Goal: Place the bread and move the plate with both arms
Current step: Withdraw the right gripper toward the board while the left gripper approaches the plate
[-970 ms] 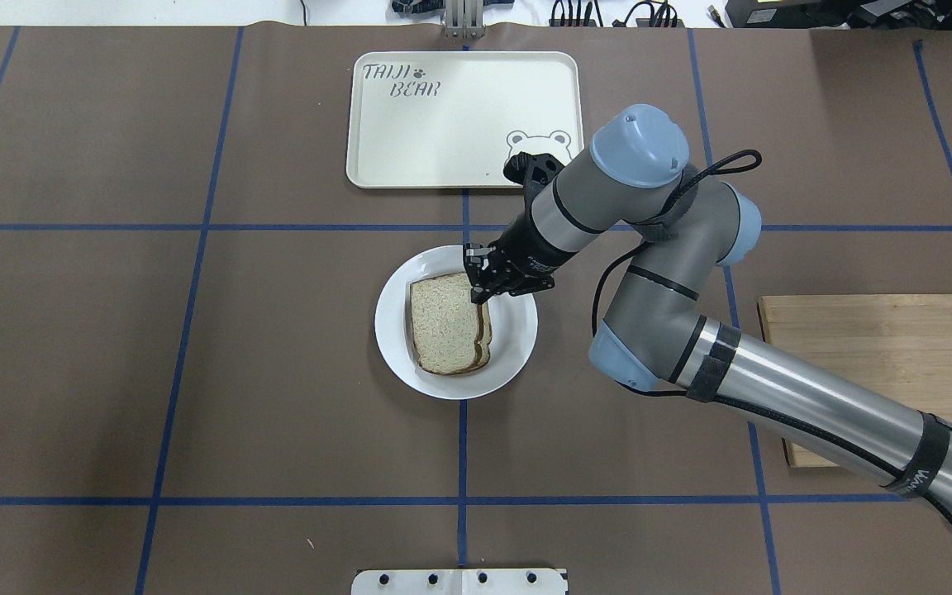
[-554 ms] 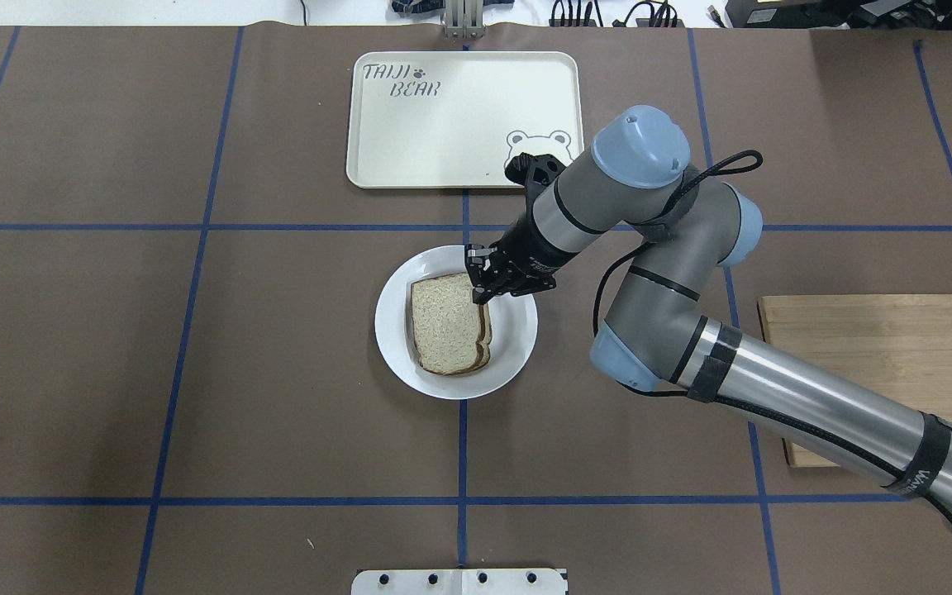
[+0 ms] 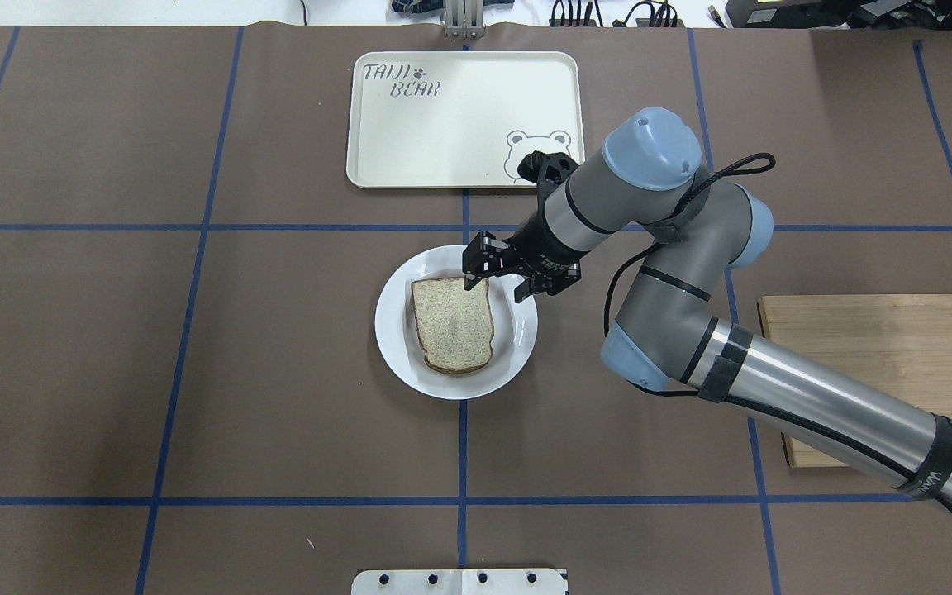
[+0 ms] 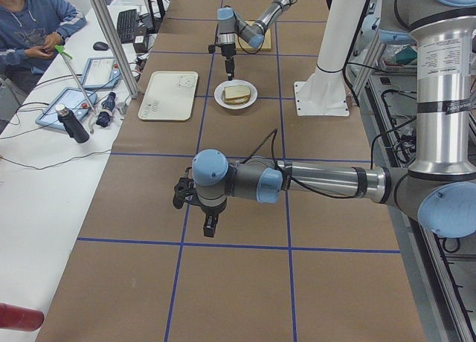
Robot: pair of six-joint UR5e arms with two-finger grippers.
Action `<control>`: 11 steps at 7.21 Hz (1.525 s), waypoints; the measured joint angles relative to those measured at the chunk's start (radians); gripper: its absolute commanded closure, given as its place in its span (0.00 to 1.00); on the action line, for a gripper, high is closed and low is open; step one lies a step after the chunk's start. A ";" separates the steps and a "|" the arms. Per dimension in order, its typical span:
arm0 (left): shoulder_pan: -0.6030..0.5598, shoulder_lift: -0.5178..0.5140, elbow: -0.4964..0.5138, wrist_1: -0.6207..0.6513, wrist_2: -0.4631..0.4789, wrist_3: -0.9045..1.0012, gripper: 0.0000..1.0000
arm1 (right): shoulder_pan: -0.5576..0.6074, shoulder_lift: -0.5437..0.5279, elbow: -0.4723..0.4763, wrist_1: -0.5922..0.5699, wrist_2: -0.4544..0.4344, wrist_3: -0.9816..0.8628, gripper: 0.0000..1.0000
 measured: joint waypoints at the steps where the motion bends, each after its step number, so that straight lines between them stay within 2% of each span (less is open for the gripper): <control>1: 0.023 -0.006 -0.011 -0.067 -0.052 -0.132 0.02 | 0.034 -0.056 0.045 -0.003 -0.002 -0.001 0.00; 3: 0.177 -0.056 -0.012 -0.334 -0.106 -0.561 0.02 | 0.148 -0.162 0.097 -0.009 0.004 -0.009 0.00; 4: 0.284 -0.115 -0.007 -0.464 -0.106 -0.818 0.02 | 0.194 -0.208 0.107 -0.010 0.001 -0.031 0.00; 5: 0.378 -0.180 -0.002 -0.540 -0.083 -1.016 0.02 | 0.237 -0.266 0.119 -0.011 0.000 -0.093 0.00; 7: 0.577 -0.297 0.002 -0.621 0.072 -1.296 0.02 | 0.330 -0.406 0.137 -0.012 0.005 -0.311 0.00; 9: 0.748 -0.371 0.012 -0.693 0.238 -1.499 0.02 | 0.430 -0.520 0.140 -0.056 0.013 -0.565 0.00; 11: 0.855 -0.422 0.095 -0.856 0.358 -1.653 0.03 | 0.550 -0.559 0.156 -0.226 0.043 -0.866 0.00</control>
